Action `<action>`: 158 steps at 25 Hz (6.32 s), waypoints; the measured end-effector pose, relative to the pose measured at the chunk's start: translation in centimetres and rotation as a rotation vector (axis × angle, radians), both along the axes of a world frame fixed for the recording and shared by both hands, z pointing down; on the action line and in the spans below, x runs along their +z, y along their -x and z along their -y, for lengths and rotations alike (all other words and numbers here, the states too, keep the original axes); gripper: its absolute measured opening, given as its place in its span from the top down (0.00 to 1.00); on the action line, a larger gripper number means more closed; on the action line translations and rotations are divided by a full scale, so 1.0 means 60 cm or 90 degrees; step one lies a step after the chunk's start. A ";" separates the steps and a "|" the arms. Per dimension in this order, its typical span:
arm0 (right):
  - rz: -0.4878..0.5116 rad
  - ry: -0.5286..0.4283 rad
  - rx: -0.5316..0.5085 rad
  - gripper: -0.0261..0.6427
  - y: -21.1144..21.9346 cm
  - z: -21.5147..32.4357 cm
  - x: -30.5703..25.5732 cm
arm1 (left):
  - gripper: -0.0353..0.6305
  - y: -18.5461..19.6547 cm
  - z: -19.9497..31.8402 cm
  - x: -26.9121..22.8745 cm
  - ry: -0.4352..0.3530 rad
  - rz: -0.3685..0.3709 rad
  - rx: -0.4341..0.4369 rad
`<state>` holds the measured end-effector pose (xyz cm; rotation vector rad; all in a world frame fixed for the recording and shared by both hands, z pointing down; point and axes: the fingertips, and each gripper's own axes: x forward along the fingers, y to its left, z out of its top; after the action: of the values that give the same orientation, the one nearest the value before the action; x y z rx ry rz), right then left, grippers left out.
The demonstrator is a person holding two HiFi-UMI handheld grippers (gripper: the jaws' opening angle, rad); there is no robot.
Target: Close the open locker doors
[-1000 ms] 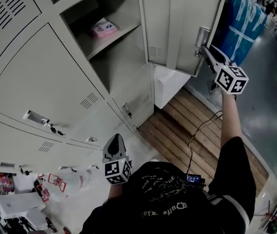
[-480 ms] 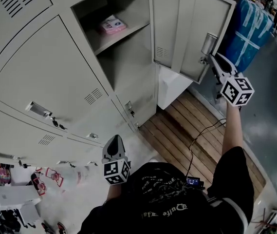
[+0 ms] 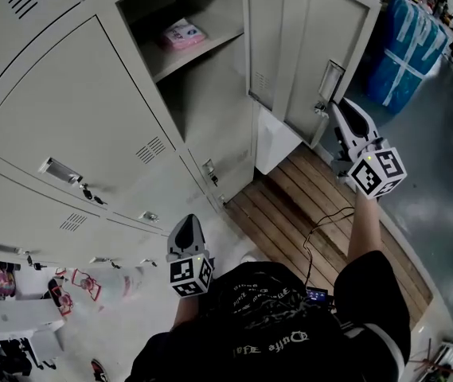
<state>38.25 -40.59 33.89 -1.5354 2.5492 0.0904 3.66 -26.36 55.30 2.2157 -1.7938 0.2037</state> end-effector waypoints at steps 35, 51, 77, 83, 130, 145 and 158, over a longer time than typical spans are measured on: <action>0.011 -0.042 -0.100 0.86 0.392 -0.046 -0.003 | 0.94 0.087 0.070 -0.024 -0.021 -0.009 0.028; -0.068 -0.036 -0.145 0.87 0.507 0.030 0.000 | 0.94 0.151 0.098 -0.040 -0.036 -0.016 -0.013; -0.041 0.017 -0.190 0.91 0.546 0.091 0.007 | 0.94 0.186 0.107 -0.029 -0.023 0.004 -0.050; -0.040 -0.004 -0.217 0.75 0.521 0.078 -0.035 | 0.94 0.139 0.114 -0.033 -0.026 0.002 -0.008; 0.062 -0.148 0.036 0.80 -0.096 0.082 -0.464 | 0.94 -0.130 0.092 -0.049 -0.020 -0.001 0.207; -0.033 -0.258 0.005 0.81 0.018 -0.026 -0.459 | 0.94 -0.063 0.079 -0.028 0.001 0.000 0.156; -0.018 -0.338 -0.132 0.80 0.171 -0.079 -0.460 | 0.94 -0.007 0.069 -0.023 0.002 0.000 0.120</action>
<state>28.00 -35.86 6.29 -1.0702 2.4105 0.7008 4.09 -30.49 53.93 2.3818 -1.5835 0.2454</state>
